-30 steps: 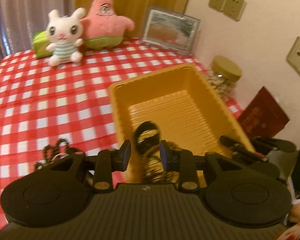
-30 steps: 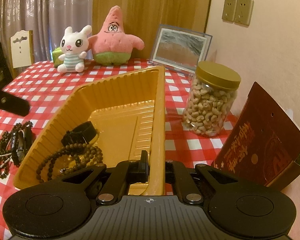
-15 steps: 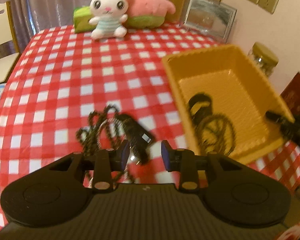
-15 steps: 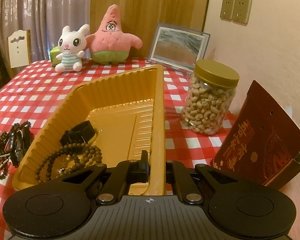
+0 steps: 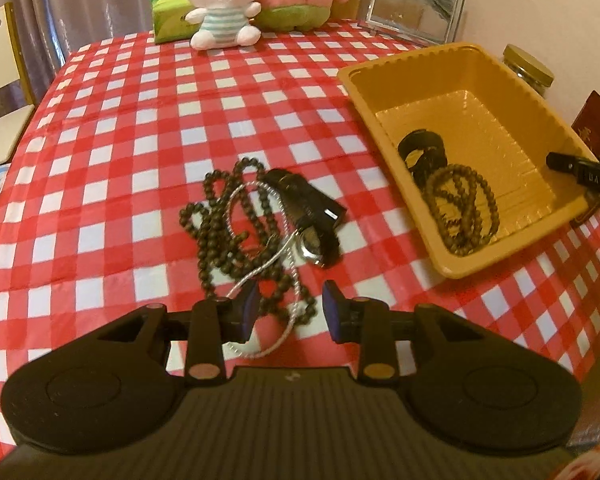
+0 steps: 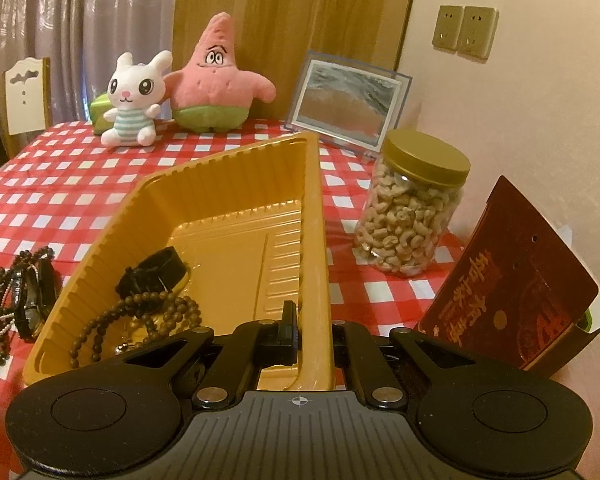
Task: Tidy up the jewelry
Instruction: 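Move the left gripper back to the pile and grasp a second black watch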
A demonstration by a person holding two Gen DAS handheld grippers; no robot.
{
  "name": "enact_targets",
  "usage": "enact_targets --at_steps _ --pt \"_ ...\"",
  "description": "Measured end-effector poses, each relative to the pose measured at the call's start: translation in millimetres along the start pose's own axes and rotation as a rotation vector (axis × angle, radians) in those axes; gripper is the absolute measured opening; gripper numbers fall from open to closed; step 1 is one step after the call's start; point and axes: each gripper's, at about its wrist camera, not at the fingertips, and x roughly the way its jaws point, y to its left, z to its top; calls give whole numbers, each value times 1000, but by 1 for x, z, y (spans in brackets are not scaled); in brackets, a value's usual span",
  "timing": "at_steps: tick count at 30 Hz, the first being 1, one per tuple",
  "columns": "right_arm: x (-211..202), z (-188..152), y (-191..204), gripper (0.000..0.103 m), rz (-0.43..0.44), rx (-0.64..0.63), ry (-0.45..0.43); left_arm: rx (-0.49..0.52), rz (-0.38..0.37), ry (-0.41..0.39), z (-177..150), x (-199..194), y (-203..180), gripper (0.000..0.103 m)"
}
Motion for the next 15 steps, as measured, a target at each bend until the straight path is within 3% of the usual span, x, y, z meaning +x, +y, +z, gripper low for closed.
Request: enact_targets --at_steps 15 --pt "0 -2 8 4 -44 -10 -2 -11 -45 -30 -12 -2 6 31"
